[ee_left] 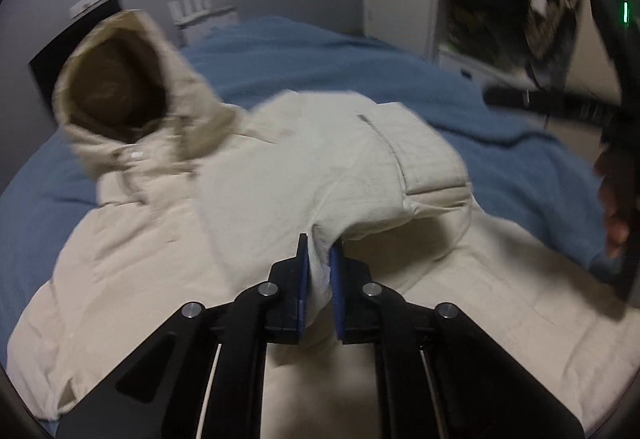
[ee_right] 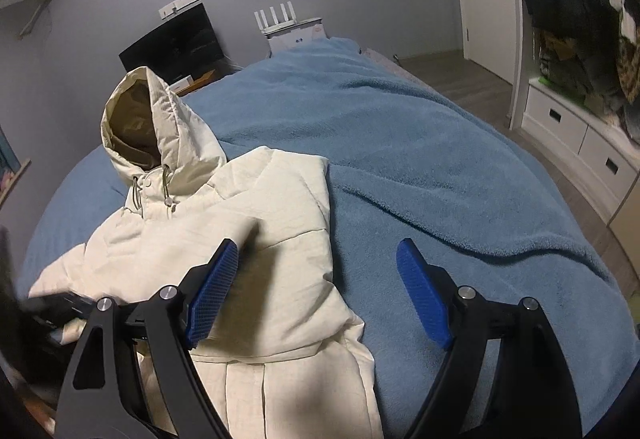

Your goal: Fold large clothes

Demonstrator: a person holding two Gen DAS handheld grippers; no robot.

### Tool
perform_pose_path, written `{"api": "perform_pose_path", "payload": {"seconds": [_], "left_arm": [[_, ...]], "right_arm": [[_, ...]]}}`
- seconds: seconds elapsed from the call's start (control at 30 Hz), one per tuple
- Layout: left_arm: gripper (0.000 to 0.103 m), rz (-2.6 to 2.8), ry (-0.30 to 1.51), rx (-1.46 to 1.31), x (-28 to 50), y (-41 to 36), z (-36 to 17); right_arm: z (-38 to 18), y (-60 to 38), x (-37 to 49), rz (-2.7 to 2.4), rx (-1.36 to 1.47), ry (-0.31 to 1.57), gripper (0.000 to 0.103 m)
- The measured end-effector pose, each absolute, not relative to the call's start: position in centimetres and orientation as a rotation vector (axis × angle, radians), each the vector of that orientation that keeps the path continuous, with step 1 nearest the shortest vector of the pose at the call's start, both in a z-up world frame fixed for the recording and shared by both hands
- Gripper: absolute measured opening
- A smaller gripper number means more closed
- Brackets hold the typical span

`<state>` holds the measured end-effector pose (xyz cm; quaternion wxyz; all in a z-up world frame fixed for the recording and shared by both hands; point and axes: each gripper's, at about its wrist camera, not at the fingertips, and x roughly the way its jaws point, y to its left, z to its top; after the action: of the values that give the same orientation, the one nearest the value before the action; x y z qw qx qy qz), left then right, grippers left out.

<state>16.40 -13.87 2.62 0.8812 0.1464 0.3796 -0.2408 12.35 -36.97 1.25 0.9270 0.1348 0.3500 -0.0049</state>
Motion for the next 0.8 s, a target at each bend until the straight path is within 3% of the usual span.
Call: {"api": "perform_pose_path", "payload": {"seconds": [0.33,0.47,0.63,0.73,0.77,0.8], "left_arm": [[0.005,-0.395,0.830,0.049,16.0,0.0,5.4],[0.005,-0.328,0.859,-0.020,16.5,2.9,2.7],[0.006,-0.304,1.061,-0.147,17.4,5.0,-3.6],[0.023,-0.327,1.080,-0.158,17.1,4.7,-3.4],[0.044,-0.357,1.064,-0.187,17.0,4.6,-2.7],[0.059,-0.370,1.041,-0.201,16.8,4.7,-2.3]], "right_arm": [[1.0,-32.8,11.9,0.055,0.156,0.715,0.078],[0.1,-30.3,11.8,0.085,0.086,0.730,0.078],[-1.6,-28.0,11.7,0.125,0.022,0.784,0.078],[-1.9,-27.4,11.8,0.132,0.006,0.795,0.078],[-1.9,-27.3,11.9,0.135,0.004,0.799,0.078],[-2.0,-27.3,12.1,0.138,0.006,0.805,0.078]]}}
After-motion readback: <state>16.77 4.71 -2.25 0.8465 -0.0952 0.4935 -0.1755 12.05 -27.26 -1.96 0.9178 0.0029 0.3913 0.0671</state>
